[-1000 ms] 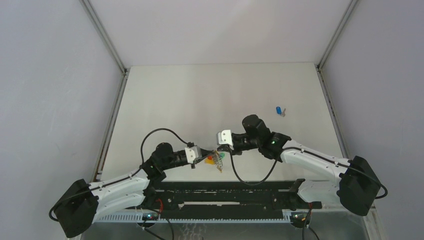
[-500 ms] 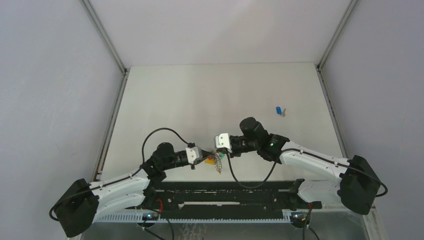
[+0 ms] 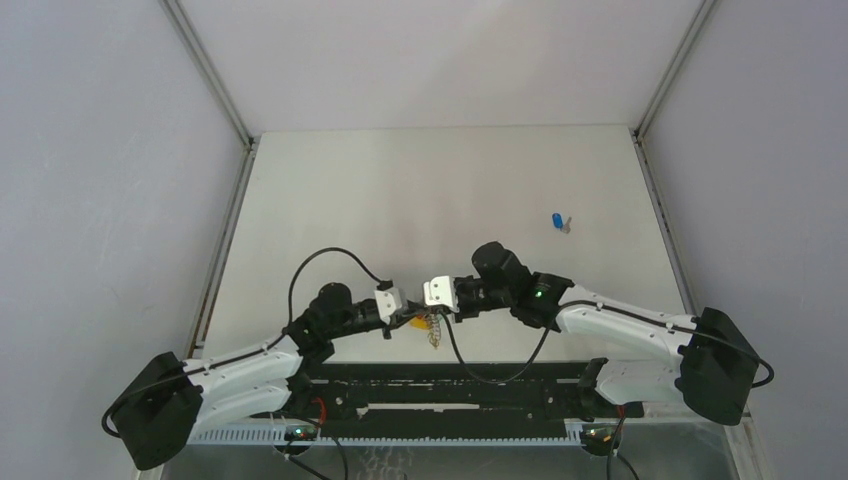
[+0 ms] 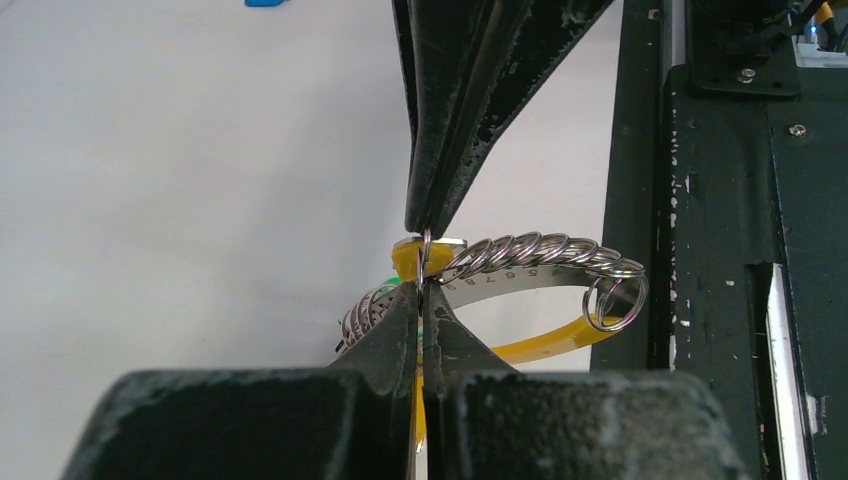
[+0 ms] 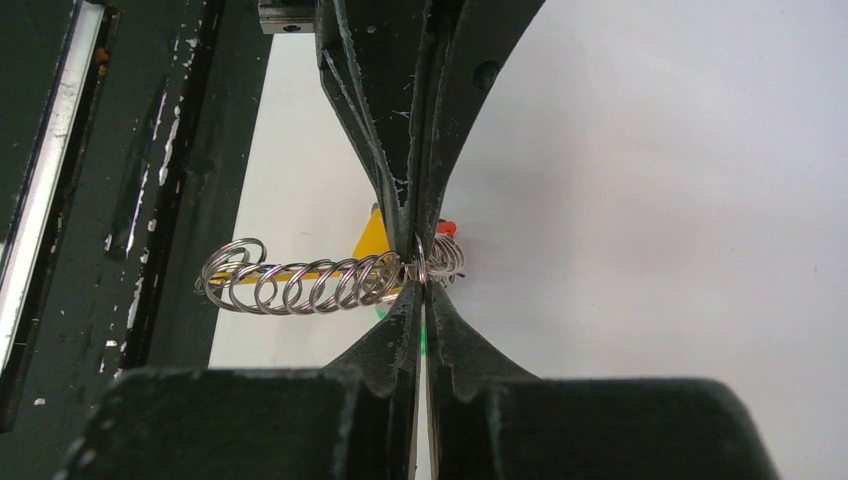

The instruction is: Put the keys on the keyring

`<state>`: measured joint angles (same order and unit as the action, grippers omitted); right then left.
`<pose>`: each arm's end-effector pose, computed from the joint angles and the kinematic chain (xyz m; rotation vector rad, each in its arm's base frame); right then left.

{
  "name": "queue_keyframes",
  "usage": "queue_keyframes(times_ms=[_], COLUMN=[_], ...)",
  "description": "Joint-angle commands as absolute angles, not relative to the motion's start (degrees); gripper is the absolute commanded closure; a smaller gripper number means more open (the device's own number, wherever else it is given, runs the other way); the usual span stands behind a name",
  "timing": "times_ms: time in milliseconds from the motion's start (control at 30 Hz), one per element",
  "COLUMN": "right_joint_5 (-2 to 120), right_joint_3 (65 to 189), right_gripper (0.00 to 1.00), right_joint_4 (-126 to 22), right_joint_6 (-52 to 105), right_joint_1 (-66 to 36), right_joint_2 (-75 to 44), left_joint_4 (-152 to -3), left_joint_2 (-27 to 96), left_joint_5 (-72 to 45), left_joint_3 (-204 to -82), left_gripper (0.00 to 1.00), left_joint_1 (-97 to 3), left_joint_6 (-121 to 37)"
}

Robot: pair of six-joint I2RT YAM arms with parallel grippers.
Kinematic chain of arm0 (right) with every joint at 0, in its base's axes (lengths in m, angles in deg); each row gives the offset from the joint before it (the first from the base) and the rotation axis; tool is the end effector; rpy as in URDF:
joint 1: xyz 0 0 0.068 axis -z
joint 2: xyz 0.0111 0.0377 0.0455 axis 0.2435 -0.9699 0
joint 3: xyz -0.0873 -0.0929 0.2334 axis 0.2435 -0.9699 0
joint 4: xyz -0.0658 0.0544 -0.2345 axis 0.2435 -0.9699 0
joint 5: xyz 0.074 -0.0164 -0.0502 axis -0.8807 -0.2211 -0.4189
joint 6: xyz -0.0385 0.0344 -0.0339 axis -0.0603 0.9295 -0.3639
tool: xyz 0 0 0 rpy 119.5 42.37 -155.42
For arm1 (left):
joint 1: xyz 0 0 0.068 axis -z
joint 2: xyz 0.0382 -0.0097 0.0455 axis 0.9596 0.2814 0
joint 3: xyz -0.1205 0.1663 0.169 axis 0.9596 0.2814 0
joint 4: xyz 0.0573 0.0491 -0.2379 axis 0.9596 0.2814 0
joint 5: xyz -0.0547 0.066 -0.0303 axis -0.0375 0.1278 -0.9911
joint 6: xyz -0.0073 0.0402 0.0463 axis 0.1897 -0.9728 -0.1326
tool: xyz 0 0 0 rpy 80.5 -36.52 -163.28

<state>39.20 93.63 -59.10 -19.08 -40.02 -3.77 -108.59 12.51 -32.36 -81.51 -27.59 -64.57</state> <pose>0.1339 0.2213 0.2370 -1.7499 1.2874 0.6684 0.1183 -0.1534 0.1861 1.1571 1.3871 -0.8566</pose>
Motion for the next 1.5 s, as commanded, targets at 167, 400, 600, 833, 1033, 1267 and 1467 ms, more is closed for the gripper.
queue_keyframes(times_ms=[167, 400, 600, 833, 1033, 1267, 1467], right_joint_5=[46.0, 51.8, 54.0, 54.5, 52.1, 49.7, 40.4], right_joint_3=[94.8, 94.5, 94.0, 94.0, 93.6, 93.6, 93.6], right_gripper=[1.0, 1.0, 1.0, 1.0, 0.94, 0.81, 0.77], right_joint_4=[-58.0, -57.0, -55.3, -55.2, -54.9, -58.7, -60.2], right_joint_6=[-21.2, -22.4, -23.2, -22.8, -20.5, -17.2, -14.3], right_joint_1=[-42.8, -45.0, -46.5, -46.8, -46.5, -43.0, -36.6], right_joint_2=[-4.0, -4.8, -4.3, -5.4, -5.9, -0.6, 6.2], left_joint_4=[-112.3, -117.0, -117.7, -121.7, -131.9, -139.1, -136.5], left_joint_2=[11.3, 9.7, 11.1, 9.5, 12.3, 14.8, 13.6], left_joint_5=[-31.2, -33.4, -35.7, -34.3, -34.1, -36.3, -38.3], left_joint_3=[-84.3, -82.3, -82.9, -80.9, -78.4, -75.7, -75.2], left_gripper=[1.0, 1.0, 1.0, 1.0, 1.0, 1.0, 1.0], left_joint_1=[-30.9, -33.2, -33.9, -33.9, -33.9, -33.9, -33.9], left_joint_6=[-58.1, -53.6, -52.4, -51.7, -48.3, -49.0, -52.6])
